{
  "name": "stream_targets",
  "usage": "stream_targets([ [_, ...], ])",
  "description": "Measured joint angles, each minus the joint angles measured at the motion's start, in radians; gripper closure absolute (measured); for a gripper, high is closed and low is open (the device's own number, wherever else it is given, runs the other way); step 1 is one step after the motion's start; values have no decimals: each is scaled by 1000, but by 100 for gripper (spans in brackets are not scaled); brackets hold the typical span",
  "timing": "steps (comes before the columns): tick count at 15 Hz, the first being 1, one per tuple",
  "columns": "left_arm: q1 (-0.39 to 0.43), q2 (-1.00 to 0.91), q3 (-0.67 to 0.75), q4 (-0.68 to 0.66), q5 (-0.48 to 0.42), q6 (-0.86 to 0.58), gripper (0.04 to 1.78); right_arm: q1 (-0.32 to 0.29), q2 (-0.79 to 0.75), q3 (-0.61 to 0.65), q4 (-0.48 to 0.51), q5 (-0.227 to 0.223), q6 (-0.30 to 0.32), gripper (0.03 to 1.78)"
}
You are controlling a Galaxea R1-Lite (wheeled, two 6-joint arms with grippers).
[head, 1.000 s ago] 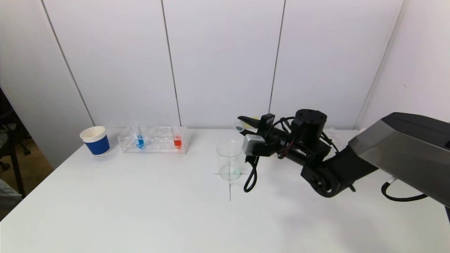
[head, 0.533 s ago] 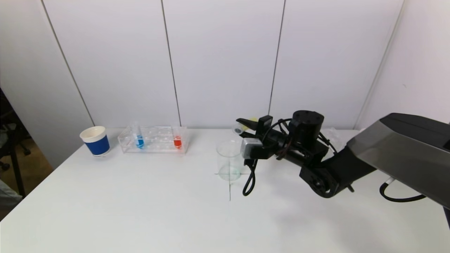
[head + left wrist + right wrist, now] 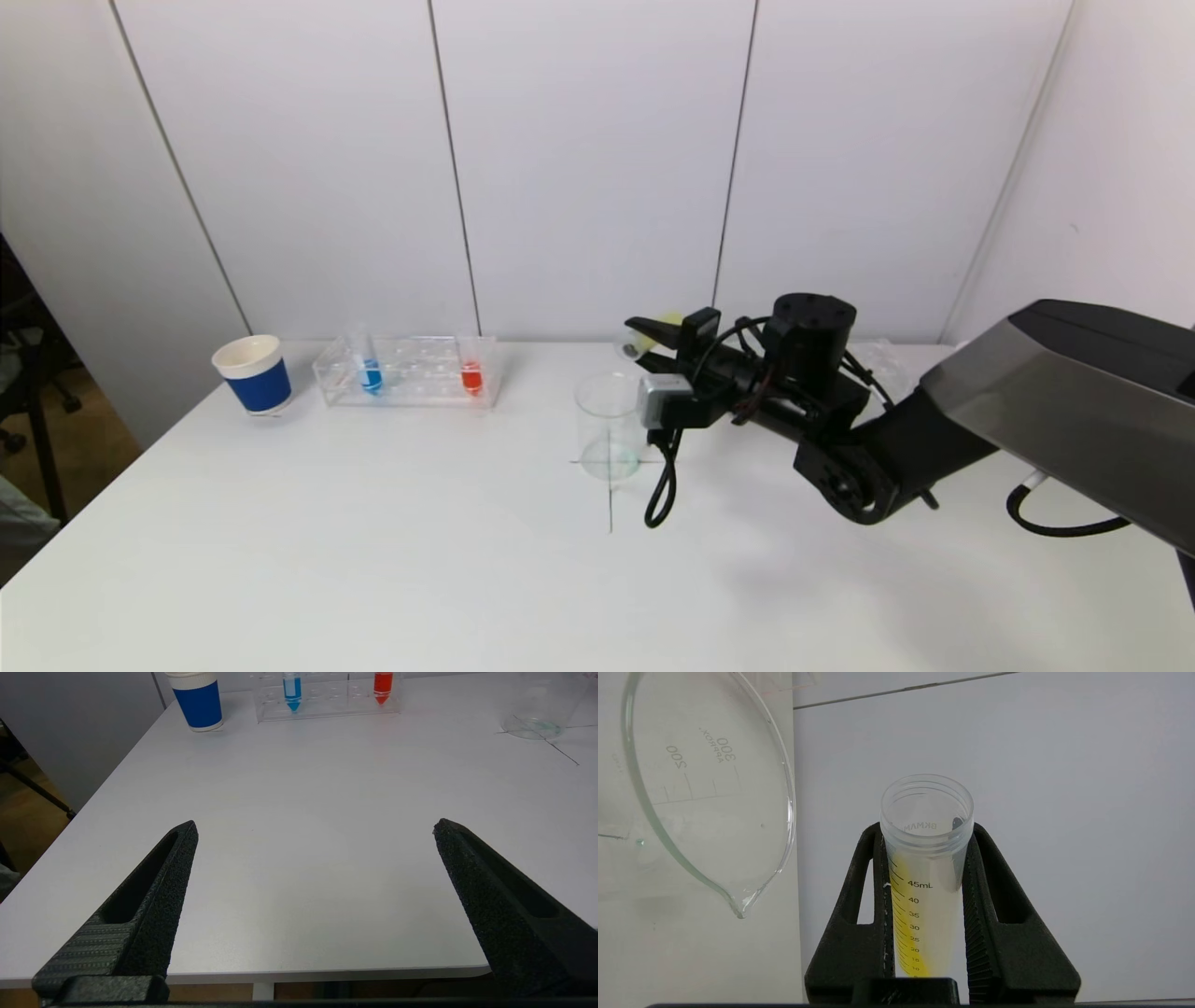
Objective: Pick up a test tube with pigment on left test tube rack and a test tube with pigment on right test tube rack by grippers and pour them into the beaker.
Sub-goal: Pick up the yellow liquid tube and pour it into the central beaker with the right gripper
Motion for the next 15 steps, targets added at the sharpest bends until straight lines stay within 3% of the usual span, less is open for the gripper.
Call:
stream_targets([
  [15,0,0,0,0,0,1,6,2,-9,-27,63,-4,-114,133],
])
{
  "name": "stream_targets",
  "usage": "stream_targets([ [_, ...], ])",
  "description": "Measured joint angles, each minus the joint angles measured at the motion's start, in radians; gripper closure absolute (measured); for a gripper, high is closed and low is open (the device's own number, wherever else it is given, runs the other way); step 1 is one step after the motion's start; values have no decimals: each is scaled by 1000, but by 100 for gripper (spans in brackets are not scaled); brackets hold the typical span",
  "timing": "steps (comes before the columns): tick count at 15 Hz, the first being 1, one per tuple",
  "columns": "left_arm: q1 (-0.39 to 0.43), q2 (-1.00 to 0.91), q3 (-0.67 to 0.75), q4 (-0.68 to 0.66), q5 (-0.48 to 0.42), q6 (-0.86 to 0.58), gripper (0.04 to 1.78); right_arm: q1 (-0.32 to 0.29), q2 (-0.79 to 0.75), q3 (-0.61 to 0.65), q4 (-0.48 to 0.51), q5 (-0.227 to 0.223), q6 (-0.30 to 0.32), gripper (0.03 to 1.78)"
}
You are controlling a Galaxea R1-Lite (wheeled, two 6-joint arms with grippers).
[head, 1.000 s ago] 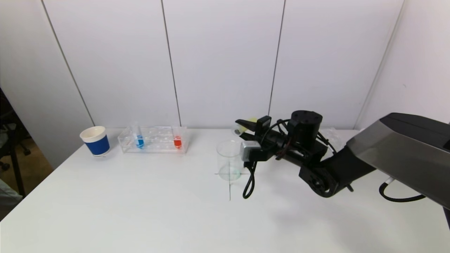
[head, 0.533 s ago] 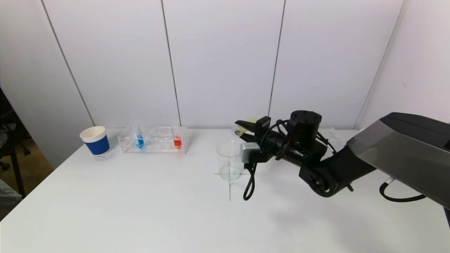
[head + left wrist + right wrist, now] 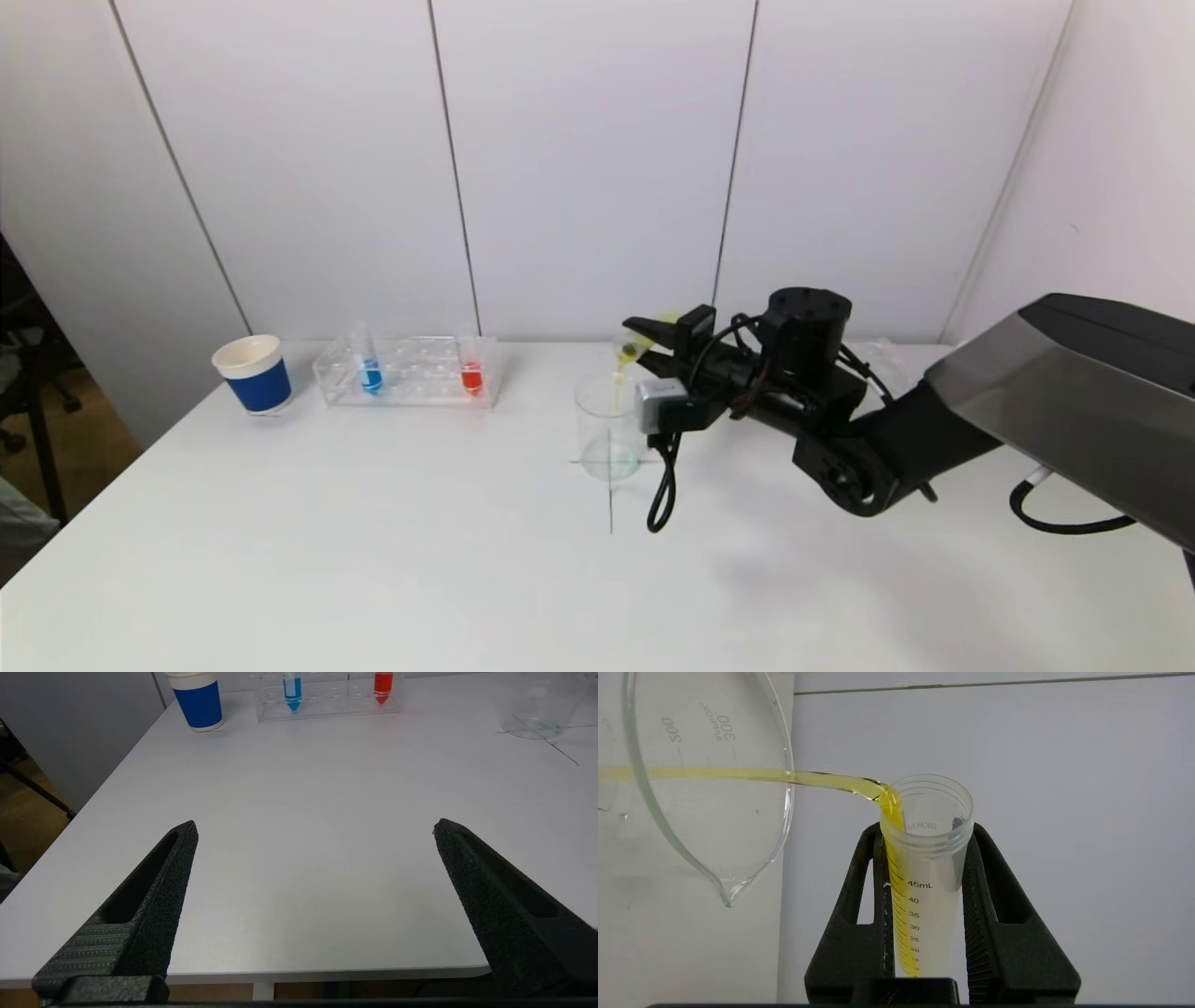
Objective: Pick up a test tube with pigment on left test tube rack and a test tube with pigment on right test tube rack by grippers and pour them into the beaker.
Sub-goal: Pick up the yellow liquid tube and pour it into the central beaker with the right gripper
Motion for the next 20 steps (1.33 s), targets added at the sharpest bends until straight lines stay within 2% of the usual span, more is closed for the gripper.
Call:
stream_targets([
  [6,0,0,0,0,0,0,6,4,-1,-19,44,-22,-43,133],
  [20,0,0,0,0,0,-1,6,6,-4,-45,90,-22,-151,133],
])
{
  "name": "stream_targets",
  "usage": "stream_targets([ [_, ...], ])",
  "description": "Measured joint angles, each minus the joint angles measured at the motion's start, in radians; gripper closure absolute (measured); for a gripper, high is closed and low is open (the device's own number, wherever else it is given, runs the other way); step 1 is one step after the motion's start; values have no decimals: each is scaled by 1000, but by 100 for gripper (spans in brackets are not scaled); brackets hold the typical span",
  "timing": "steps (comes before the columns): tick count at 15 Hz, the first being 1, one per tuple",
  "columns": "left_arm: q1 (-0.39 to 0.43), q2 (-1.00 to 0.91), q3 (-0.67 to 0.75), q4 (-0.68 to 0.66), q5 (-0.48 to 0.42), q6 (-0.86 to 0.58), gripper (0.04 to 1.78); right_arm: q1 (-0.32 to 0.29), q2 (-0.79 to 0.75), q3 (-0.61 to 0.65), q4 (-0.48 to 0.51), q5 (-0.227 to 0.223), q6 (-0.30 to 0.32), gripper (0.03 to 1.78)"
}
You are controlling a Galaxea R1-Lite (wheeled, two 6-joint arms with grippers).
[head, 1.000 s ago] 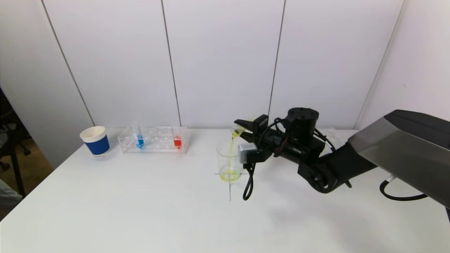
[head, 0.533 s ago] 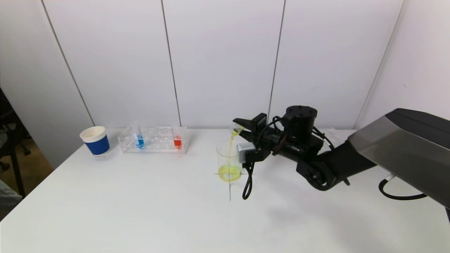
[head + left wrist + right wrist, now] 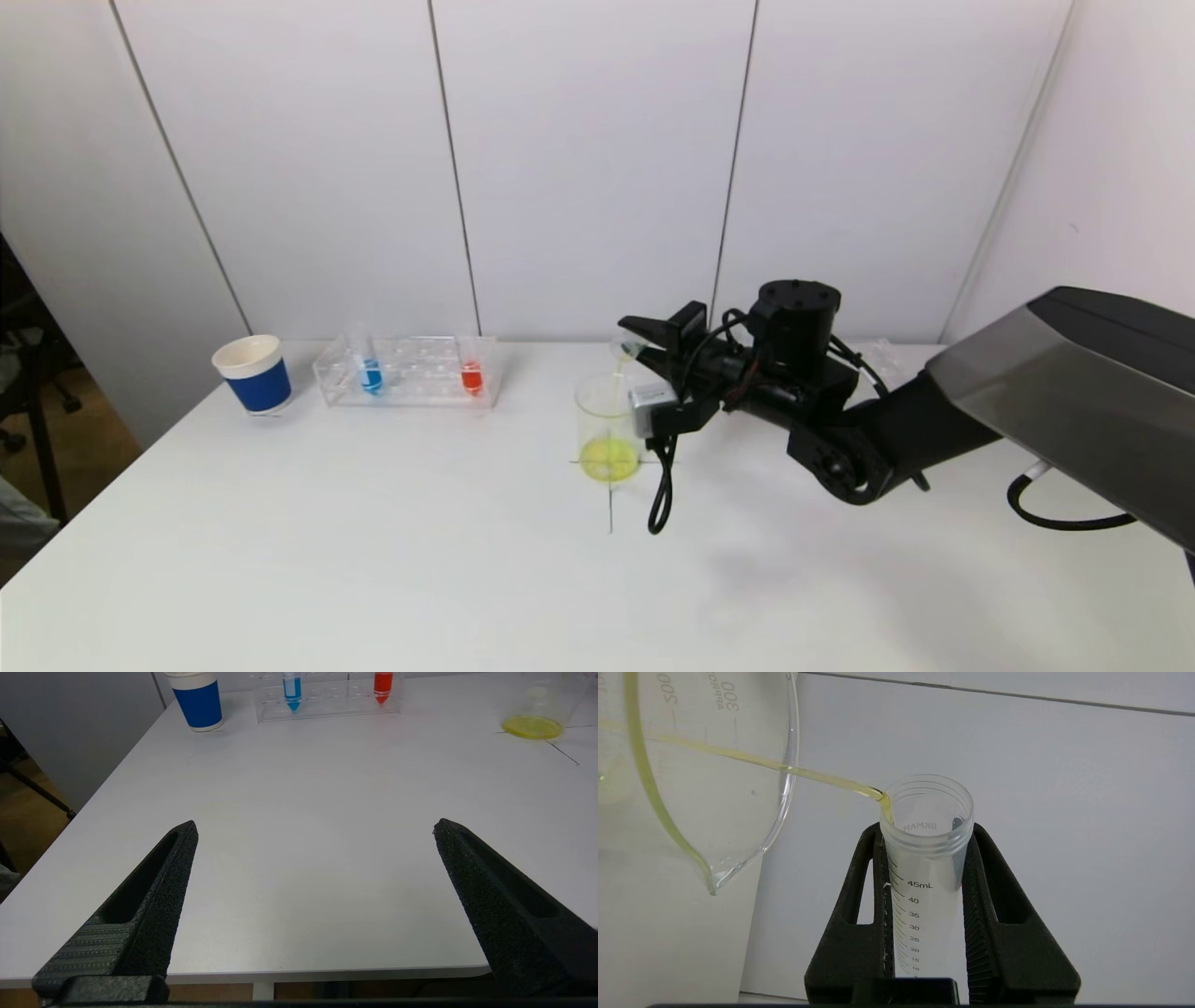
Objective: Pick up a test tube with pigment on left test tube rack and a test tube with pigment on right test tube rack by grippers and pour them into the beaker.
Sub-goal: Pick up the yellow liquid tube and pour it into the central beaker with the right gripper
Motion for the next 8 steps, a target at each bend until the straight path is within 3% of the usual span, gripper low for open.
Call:
stream_targets([
  [8,0,0,0,0,0,0,6,1,-17,0,37,1,-79,133],
])
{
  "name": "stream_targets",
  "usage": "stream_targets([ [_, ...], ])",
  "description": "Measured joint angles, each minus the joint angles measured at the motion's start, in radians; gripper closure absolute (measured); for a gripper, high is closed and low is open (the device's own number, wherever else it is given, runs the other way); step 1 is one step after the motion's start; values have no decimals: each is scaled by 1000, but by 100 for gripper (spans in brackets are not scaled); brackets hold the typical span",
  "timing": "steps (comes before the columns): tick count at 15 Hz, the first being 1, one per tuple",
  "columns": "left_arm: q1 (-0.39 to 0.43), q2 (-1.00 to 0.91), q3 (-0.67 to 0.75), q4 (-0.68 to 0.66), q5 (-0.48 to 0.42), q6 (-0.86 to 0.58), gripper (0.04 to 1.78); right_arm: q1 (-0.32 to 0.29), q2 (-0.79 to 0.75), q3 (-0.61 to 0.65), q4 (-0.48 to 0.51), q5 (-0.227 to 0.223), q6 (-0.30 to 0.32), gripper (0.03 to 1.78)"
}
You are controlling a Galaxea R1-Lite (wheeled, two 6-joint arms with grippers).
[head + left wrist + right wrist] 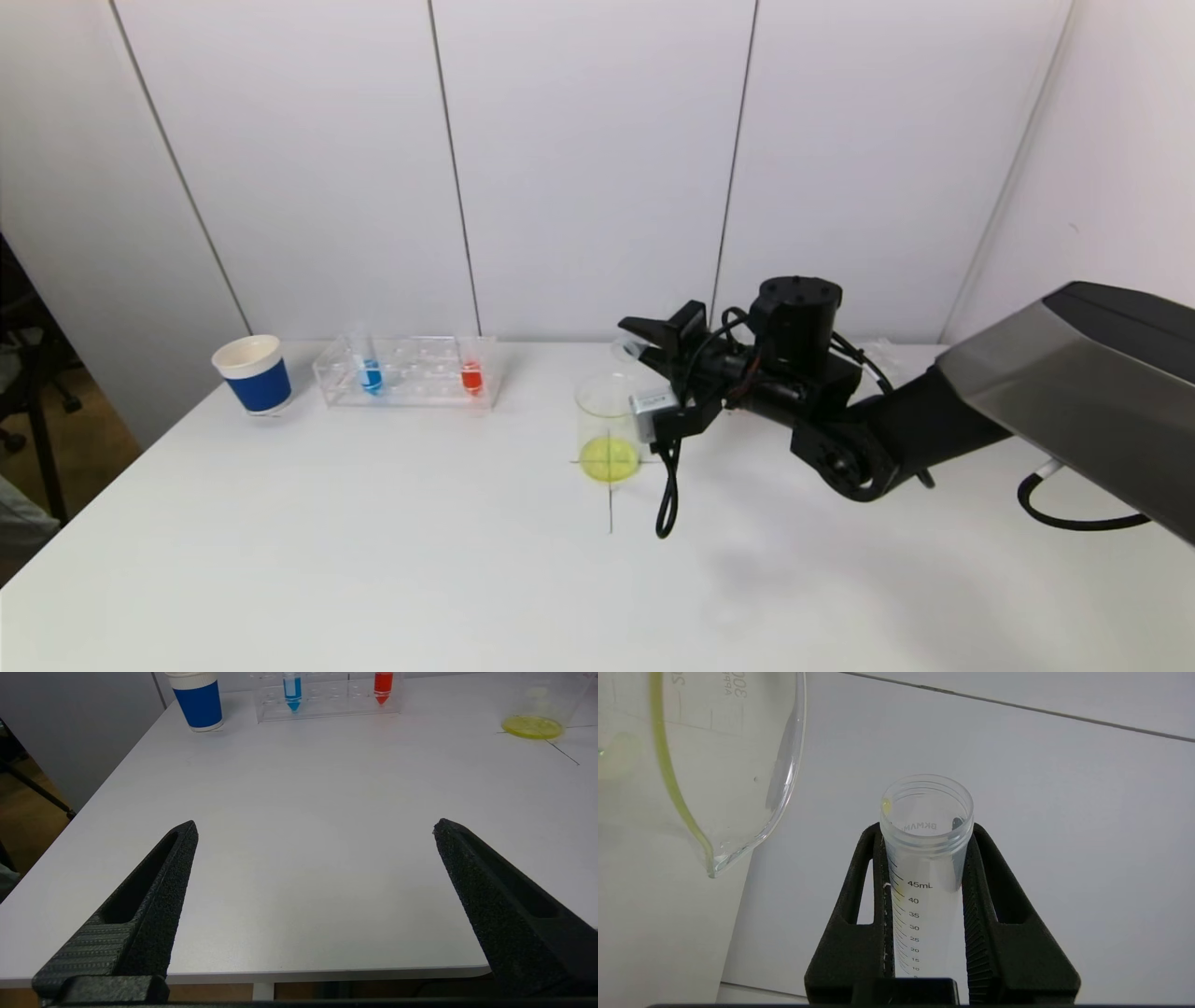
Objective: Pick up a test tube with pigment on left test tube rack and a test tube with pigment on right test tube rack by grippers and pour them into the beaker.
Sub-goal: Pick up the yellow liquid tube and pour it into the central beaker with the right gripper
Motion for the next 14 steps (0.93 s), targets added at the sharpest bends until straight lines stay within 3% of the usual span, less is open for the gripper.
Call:
stream_targets([
  [8,0,0,0,0,0,0,6,0,-18,-3,35,3,-64,133],
  [14,0,0,0,0,0,0,6,0,-26,-9,45,3,-68,133],
])
